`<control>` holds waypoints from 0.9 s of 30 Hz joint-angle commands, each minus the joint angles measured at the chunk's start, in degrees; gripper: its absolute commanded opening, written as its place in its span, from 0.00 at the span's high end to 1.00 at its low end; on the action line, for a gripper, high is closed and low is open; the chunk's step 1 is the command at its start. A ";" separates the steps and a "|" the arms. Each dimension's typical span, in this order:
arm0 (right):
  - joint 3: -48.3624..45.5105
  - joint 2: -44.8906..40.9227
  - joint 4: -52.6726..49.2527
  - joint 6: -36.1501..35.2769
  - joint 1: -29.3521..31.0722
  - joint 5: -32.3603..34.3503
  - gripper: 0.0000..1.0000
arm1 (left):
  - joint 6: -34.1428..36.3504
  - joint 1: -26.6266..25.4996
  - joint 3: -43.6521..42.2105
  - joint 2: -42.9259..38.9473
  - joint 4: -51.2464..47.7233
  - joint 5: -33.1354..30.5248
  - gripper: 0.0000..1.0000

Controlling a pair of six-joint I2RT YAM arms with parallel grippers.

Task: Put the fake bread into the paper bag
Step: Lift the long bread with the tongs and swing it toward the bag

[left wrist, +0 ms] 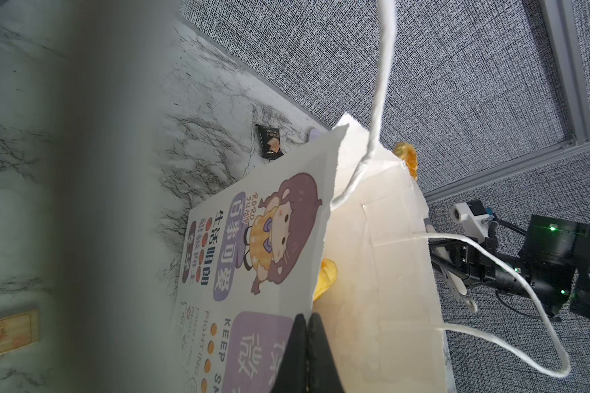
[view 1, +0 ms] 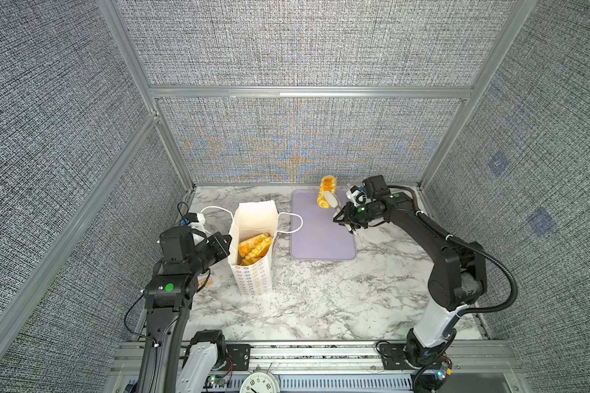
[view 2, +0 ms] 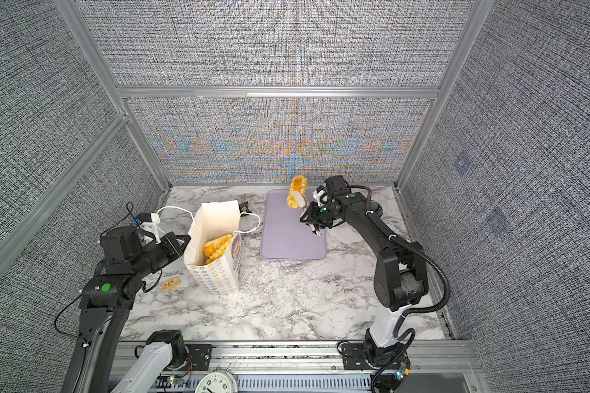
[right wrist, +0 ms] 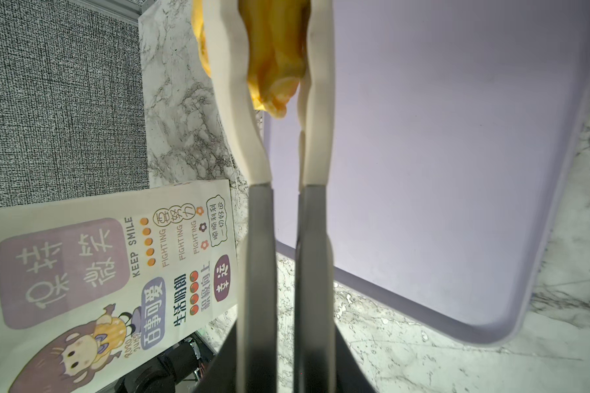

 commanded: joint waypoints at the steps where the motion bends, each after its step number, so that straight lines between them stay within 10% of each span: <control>1: 0.94 -1.68 -1.79 -2.17 0.36 1.66 0.71 | -0.07 0.07 -0.32 -0.35 1.73 0.03 1.00; 27: 10.57 -12.25 -10.55 -4.98 4.91 9.34 0.71 | -0.74 0.10 -1.30 -0.59 2.91 0.16 1.00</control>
